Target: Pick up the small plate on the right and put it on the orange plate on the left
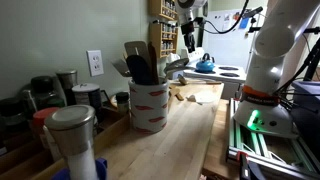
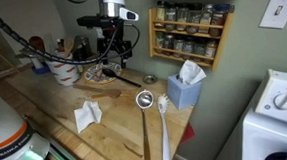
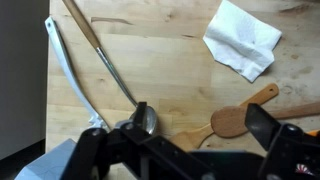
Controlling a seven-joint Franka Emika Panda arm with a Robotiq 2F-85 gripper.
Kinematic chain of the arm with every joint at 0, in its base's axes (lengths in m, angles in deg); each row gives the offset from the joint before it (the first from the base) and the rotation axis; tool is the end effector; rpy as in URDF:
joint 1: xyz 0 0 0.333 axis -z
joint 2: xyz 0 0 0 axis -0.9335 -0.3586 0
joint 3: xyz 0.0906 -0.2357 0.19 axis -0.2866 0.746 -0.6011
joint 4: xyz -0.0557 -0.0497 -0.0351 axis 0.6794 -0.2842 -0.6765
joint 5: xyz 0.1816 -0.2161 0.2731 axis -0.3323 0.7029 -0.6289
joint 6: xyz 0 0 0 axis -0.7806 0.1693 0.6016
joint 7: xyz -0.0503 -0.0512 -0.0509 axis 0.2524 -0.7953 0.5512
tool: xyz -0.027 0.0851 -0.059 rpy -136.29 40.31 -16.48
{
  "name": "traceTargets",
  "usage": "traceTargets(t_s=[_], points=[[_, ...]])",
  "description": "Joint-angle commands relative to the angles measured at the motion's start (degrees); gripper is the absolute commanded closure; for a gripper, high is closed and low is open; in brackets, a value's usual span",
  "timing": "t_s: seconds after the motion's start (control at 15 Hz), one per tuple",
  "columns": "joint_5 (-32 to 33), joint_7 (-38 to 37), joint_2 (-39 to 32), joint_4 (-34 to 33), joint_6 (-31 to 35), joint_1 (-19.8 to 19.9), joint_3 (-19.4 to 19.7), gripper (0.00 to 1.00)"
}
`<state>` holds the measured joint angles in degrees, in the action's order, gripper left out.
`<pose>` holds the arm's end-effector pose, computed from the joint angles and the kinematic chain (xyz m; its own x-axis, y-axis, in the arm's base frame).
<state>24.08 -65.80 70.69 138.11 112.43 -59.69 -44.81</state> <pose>0.3876 -0.1838 0.4355 0.9638 0.0457 -0.2625 0.0662 -0.9954 0.0698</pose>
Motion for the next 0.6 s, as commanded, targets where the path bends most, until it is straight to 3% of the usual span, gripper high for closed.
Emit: traceTargets(t_s=[0.0, 0.33, 0.53], points=[[0.0, 0.0, 0.0, -0.1, -0.2, 0.1, -0.1, 0.00], [0.0, 0.0, 0.0, -0.1, -0.2, 0.1, -0.1, 0.00], [-8.3, 1.3, -0.4, 0.9, 4.7, -2.6, -0.3, 0.00]])
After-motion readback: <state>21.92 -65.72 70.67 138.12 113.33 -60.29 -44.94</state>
